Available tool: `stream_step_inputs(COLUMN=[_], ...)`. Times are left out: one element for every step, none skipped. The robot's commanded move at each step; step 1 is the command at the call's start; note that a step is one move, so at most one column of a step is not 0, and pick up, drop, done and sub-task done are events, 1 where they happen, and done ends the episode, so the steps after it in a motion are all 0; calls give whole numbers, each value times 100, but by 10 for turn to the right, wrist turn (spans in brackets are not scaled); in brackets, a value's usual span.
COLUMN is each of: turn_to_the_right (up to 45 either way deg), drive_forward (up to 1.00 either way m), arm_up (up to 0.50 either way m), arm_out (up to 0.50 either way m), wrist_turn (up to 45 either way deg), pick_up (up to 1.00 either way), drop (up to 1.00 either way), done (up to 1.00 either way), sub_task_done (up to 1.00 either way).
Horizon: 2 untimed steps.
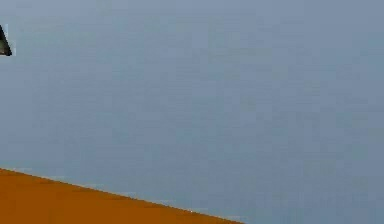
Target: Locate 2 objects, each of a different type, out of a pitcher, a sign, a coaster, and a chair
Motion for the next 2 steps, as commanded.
stream_step_inputs(turn_to_the_right=[120,0], drive_forward=[0,20], arm_up=[0,0], arm_out=[0,0], wrist_turn=[0,0], pick_up=[0,0], drop=[0,0], done=[0,0], sub_task_done=[0,0])
